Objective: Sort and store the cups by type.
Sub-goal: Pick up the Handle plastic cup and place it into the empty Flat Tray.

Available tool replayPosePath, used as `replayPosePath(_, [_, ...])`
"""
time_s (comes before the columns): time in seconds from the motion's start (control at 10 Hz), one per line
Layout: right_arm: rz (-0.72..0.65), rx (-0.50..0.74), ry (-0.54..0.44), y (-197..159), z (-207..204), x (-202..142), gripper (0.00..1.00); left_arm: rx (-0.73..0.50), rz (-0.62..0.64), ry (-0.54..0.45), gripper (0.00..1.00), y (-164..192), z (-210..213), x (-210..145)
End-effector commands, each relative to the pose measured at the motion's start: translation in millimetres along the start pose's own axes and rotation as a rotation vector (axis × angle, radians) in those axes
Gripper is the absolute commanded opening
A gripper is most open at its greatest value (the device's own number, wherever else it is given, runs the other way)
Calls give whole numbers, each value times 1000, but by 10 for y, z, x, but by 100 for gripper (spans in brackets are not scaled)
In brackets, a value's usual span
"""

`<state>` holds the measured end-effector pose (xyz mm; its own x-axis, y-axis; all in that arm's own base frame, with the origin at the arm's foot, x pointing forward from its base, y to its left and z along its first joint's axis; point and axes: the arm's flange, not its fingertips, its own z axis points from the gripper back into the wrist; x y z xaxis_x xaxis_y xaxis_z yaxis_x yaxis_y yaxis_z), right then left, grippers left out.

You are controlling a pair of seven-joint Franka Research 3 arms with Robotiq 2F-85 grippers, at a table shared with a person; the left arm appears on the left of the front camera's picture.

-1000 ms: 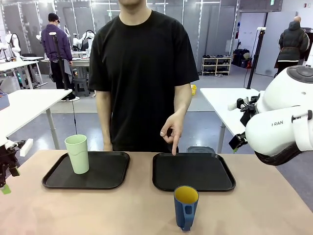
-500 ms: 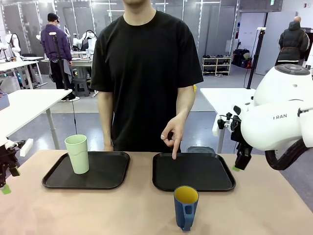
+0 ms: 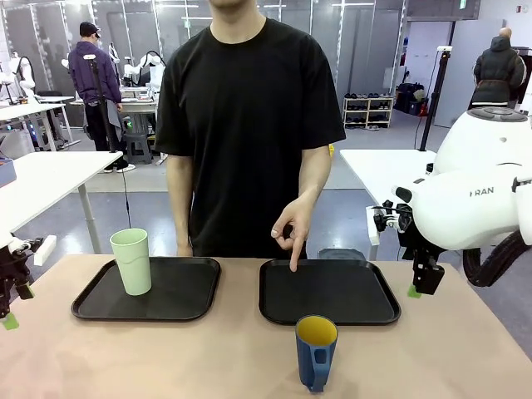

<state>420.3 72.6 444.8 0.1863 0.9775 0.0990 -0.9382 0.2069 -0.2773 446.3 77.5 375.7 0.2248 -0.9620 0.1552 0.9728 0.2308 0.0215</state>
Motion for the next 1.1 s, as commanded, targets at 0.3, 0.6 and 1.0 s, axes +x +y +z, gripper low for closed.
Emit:
replayPosePath(0.3, [48, 88, -30, -98, -99, -13, 100, 9, -3, 7, 100, -20, 18, -8])
replayPosePath(0.6, [108, 115, -184, 55, -303, -141, 100, 9, -3, 7, 100, -20, 18, -8])
replayPosePath(1.0, [127, 180, -469, 261, -758, -289, 100, 9, -3, 7, 100, -20, 18, -8])
